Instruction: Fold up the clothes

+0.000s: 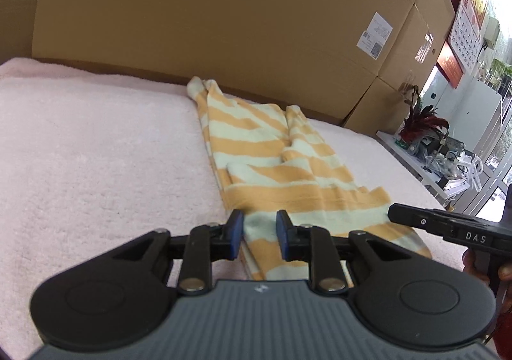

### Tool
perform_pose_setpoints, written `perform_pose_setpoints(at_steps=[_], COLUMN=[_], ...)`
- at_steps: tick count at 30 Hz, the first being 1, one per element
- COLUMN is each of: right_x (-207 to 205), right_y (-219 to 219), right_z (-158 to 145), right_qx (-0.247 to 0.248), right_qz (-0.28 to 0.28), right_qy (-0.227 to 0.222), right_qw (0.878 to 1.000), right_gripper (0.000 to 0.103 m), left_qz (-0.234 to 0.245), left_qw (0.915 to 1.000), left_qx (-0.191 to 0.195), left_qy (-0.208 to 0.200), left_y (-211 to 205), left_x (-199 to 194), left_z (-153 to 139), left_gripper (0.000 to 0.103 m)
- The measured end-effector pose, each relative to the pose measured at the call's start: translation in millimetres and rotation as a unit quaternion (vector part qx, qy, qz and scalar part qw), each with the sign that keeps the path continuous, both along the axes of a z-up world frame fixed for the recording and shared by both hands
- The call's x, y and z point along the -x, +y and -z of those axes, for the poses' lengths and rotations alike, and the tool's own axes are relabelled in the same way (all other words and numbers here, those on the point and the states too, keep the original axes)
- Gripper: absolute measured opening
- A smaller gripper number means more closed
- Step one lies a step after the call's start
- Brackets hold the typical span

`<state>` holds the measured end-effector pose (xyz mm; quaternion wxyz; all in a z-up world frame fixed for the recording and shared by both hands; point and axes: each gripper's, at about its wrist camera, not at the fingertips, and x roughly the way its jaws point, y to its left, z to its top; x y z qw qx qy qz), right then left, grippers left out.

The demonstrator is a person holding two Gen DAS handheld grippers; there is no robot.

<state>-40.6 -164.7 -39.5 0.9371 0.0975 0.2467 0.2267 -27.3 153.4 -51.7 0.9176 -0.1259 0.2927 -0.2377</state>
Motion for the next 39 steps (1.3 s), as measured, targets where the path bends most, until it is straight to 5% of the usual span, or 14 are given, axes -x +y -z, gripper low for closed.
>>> perform_pose_setpoints(at_steps=[1,3,7,13,16,20,24,29,39], right_x=[1.0,3.3,7.3,10.5,16.9,20.2,14.4,15.9,63.7], right_y=[-0.7,-2.3,-3.9,-2.8,-9.9,-11.9,-4.3,-9.9,1.0], right_z=[0.2,0.5,1.1,0.1,-3.4,-0.1,9.1,7.7,-0.8], right_qx=[0.000,-0.002,-0.009,0.004,0.014,0.018,0.021,0.001,0.019], right_qz=[0.003,0.006,0.007,0.017,0.022,0.018,0.026,0.045,-0.024], right_qy=[0.000,-0.002,-0.006,-0.013,-0.022,-0.010,0.001,0.001,-0.042], right_qw=[1.000,1.000,1.000,1.000,0.999,1.000,0.999,0.999,0.999], right_gripper=[0.021,0.021,0.021,0.023,0.023,0.020,0.019,0.019,0.019], left_qz=[0.001,0.003,-0.006,-0.024,-0.045,0.005,0.018,-0.001,0.025], left_qw=[1.0000,0.9999,0.9998,0.9996,0.9984,0.9985,0.9995,0.9992,0.9971], left_qx=[0.003,0.011,0.017,-0.004,-0.033,-0.002,-0.026,-0.037,-0.025], left_qy=[-0.001,-0.002,0.005,0.016,-0.014,-0.054,-0.002,-0.012,-0.068], left_y=[-0.4,0.5,4.5,13.4,17.5,3.2,-22.8,-15.2,-24.2], left_x=[-1.1,-2.4,-5.0,-5.1,10.8,31.0,19.7,35.6,74.9], left_z=[-0.4,-1.5,-0.4,3.5,-6.2,-20.5,-0.6,3.3,-8.7], left_gripper=[0.001,0.000,0.001,0.020,0.011,0.011,0.013,0.011,0.012])
